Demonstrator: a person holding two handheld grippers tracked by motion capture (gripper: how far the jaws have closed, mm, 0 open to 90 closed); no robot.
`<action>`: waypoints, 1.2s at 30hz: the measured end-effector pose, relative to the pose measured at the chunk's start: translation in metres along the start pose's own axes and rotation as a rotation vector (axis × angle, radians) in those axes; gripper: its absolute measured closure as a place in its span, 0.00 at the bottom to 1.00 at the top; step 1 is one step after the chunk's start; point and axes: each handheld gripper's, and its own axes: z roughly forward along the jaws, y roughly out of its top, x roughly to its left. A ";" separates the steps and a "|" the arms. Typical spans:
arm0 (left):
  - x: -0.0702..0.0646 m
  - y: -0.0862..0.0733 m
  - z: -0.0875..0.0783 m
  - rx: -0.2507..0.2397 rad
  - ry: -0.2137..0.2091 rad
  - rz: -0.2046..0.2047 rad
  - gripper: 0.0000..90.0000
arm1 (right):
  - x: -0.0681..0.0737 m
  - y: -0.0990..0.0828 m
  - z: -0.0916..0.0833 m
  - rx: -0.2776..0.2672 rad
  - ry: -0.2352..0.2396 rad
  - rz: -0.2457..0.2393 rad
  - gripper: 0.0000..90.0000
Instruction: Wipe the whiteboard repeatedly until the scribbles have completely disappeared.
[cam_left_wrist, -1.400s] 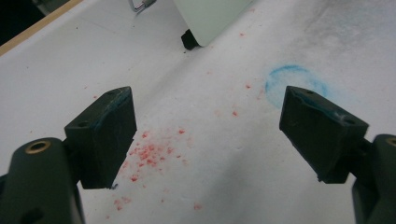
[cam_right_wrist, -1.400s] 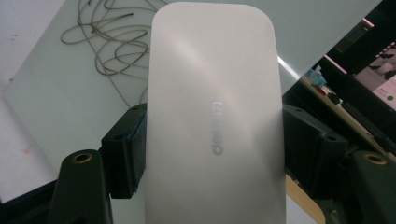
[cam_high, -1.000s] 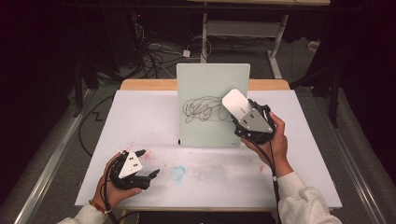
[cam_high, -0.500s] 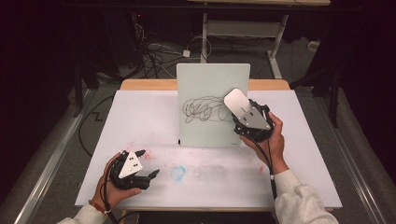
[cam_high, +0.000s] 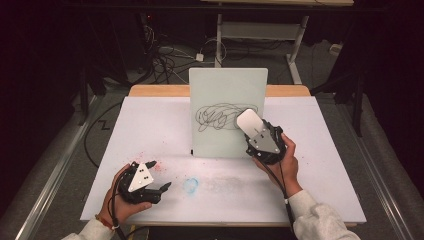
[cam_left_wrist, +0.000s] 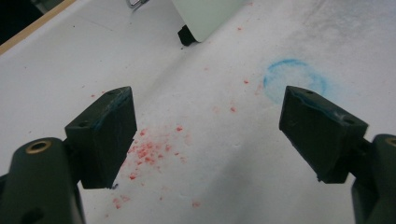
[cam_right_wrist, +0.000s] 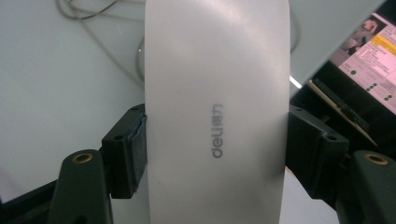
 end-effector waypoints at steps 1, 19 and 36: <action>0.000 0.000 0.000 0.000 0.000 0.002 0.20 | 0.004 -0.001 0.000 0.005 0.010 0.005 0.35; 0.001 0.000 0.000 0.000 -0.001 -0.002 0.20 | -0.002 0.003 0.000 0.034 -0.089 0.009 0.35; 0.000 0.001 0.000 -0.002 -0.009 0.001 0.20 | 0.056 -0.003 0.005 0.100 -0.013 -0.132 0.35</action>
